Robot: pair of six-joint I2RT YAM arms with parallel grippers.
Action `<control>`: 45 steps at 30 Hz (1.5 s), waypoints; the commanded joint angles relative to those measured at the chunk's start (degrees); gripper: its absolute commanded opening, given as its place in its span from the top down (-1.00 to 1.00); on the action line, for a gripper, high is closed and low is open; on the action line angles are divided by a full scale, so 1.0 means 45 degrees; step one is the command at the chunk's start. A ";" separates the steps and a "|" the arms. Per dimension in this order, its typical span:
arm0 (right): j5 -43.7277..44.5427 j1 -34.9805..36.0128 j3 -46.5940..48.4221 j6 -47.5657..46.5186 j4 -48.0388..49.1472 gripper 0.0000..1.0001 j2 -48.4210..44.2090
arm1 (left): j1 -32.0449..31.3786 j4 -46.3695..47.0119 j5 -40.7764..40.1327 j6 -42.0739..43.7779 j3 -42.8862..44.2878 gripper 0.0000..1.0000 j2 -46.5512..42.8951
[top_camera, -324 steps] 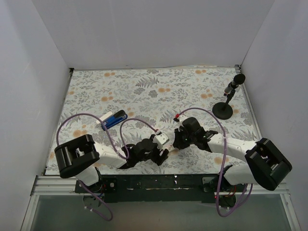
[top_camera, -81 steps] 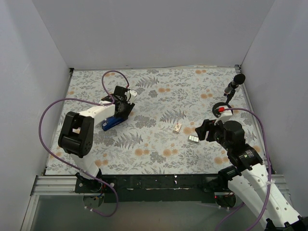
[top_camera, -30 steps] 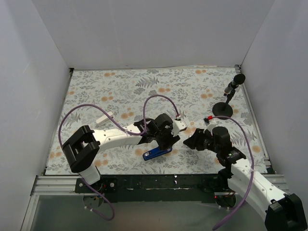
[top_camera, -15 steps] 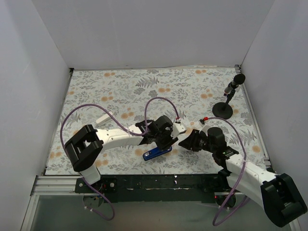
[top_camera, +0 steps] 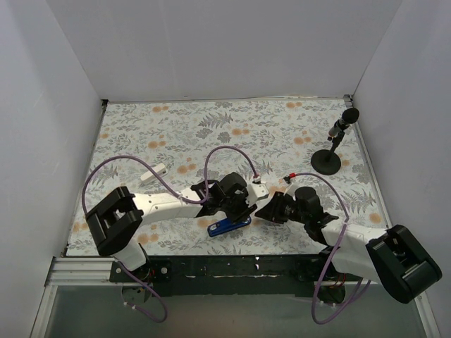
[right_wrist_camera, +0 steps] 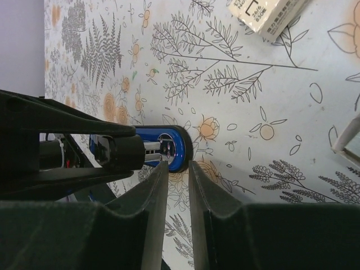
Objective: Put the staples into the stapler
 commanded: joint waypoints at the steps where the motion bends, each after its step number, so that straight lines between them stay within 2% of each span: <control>1: 0.0106 0.0298 0.0051 0.0286 0.1557 0.49 0.0666 | -0.0063 0.0844 0.0309 -0.0171 -0.0654 1.00 -0.1332; 6: -0.0109 0.0650 0.0012 0.0501 0.2437 0.66 0.1506 | -0.0063 0.1625 0.0425 -0.0250 -0.1203 1.00 -0.1803; 14: -0.0422 0.0962 0.0168 0.0541 0.3278 0.71 0.2267 | -0.0063 0.2096 0.0620 -0.0288 -0.1438 1.00 -0.1881; 17: -0.0363 0.0963 0.0149 0.0482 0.3143 0.60 0.2288 | -0.0063 0.2251 0.0581 -0.0288 -0.1515 1.00 -0.2096; 21: -0.0266 0.0982 0.0168 0.0287 0.2656 0.29 0.2152 | -0.0063 0.2583 0.0406 -0.0288 -0.1847 1.00 -0.2856; 25: -0.0207 0.1002 0.0304 0.0033 0.2129 0.11 0.1918 | -0.0063 0.2857 0.0288 -0.0288 -0.1984 1.00 -0.3268; 33: -0.0695 0.1002 0.0539 -0.0046 0.2107 0.12 0.1566 | -0.0063 0.3736 0.0367 -0.0269 -0.2199 1.00 -0.3835; 45: -0.1203 0.0983 0.0715 0.0247 0.2419 0.16 0.1409 | -0.0063 0.4029 0.0581 -0.0250 -0.1985 1.00 -0.3639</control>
